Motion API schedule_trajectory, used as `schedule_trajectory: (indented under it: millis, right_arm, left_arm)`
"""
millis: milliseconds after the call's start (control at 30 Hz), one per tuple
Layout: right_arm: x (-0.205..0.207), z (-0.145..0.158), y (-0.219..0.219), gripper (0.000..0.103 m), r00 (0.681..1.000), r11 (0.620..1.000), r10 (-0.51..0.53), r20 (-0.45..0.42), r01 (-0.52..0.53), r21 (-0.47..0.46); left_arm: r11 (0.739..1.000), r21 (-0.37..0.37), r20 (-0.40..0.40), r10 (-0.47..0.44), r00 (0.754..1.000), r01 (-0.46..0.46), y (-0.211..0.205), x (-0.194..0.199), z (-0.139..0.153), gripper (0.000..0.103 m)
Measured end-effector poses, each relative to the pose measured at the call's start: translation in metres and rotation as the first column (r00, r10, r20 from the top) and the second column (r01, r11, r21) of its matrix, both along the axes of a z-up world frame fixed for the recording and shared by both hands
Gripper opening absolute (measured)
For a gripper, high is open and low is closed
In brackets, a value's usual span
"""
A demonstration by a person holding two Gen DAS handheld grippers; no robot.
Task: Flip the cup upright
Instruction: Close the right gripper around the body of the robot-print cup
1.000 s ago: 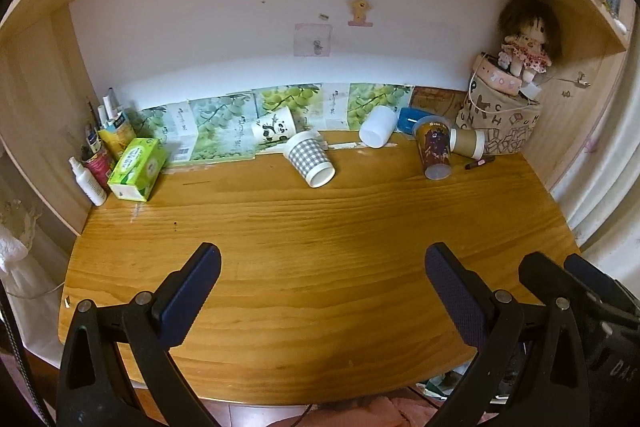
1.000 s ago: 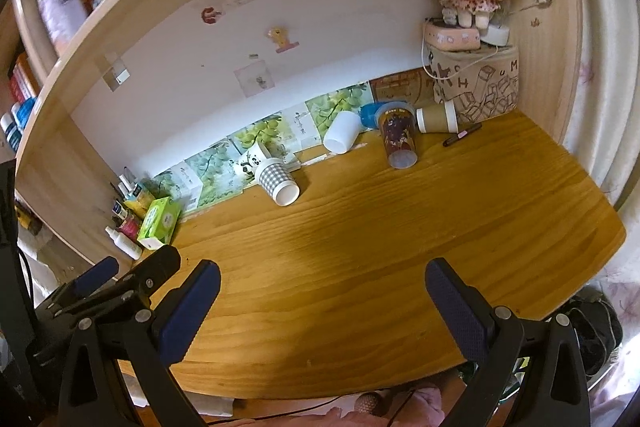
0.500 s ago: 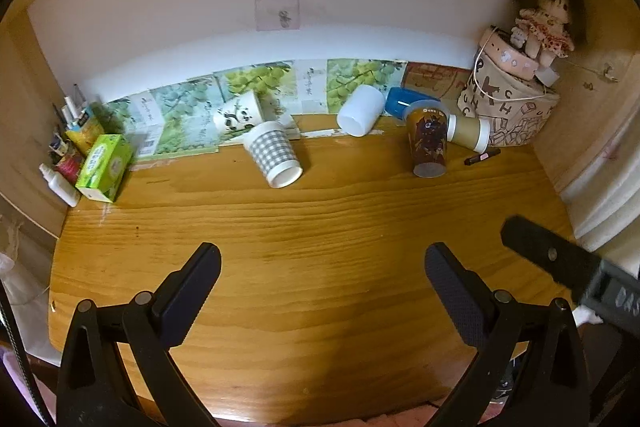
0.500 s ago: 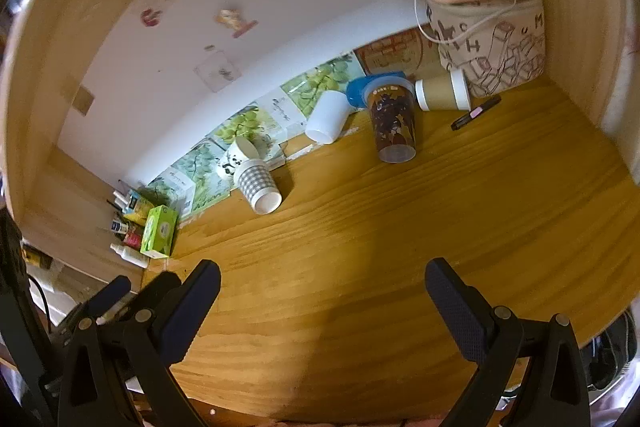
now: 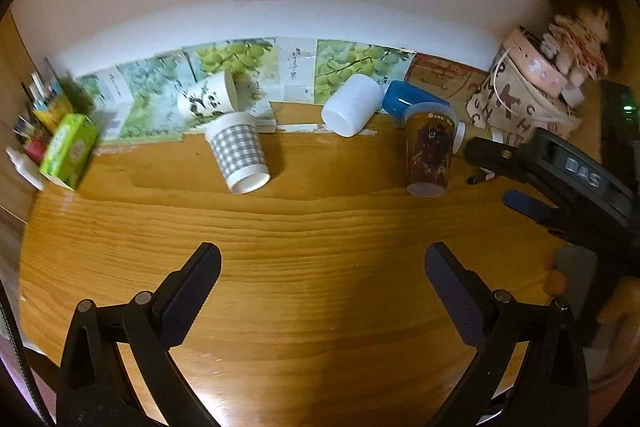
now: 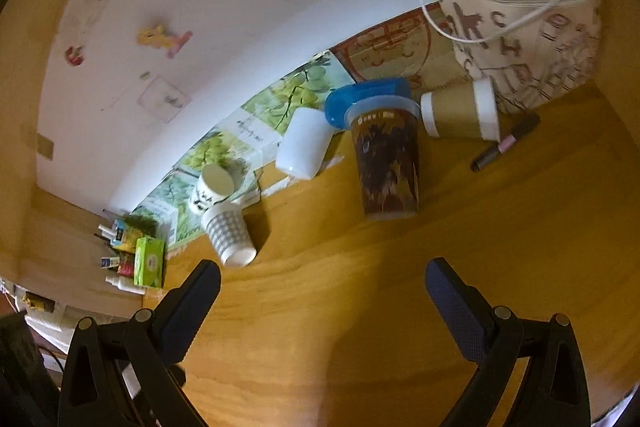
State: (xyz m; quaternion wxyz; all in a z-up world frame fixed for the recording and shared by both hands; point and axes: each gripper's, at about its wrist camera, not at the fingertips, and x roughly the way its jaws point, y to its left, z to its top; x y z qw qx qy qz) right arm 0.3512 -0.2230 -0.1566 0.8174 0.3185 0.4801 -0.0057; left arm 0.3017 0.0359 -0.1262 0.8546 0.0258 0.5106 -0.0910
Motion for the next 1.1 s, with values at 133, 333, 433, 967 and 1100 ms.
schedule_trajectory:
  millis: [133, 333, 433, 967, 1100]
  right_arm:
    - [0.029, -0.022, -0.007, 0.102, 1.0, 1.0, 0.011, -0.022, -0.011, -0.011]
    - [0.06, -0.058, -0.016, 0.1, 0.998, 1.0, -0.001, -0.067, -0.001, -0.026]
    - [0.071, -0.078, -0.026, 0.096, 0.996, 1.0, 0.006, -0.093, -0.009, -0.03]
    - [0.083, -0.126, -0.032, 0.064, 0.981, 1.0, 0.011, -0.193, -0.015, -0.018]
    - [0.079, -0.123, -0.028, 0.064, 0.983, 0.999, 0.036, -0.18, -0.036, 0.005]
  left_arm:
    - [0.997, -0.065, -0.021, 0.038, 0.999, -0.039, 0.001, 0.018, -0.009, 0.102]
    - [0.989, -0.114, -0.071, 0.091, 0.993, -0.099, 0.001, 0.032, -0.022, 0.102]
    - [0.984, -0.125, -0.101, 0.118, 0.988, -0.13, 0.005, 0.035, -0.029, 0.102]
    - [0.981, -0.088, -0.112, 0.165, 0.98, -0.176, 0.016, 0.031, -0.033, 0.102]
    - [0.983, -0.08, -0.101, 0.157, 0.982, -0.165, 0.016, 0.026, -0.032, 0.102]
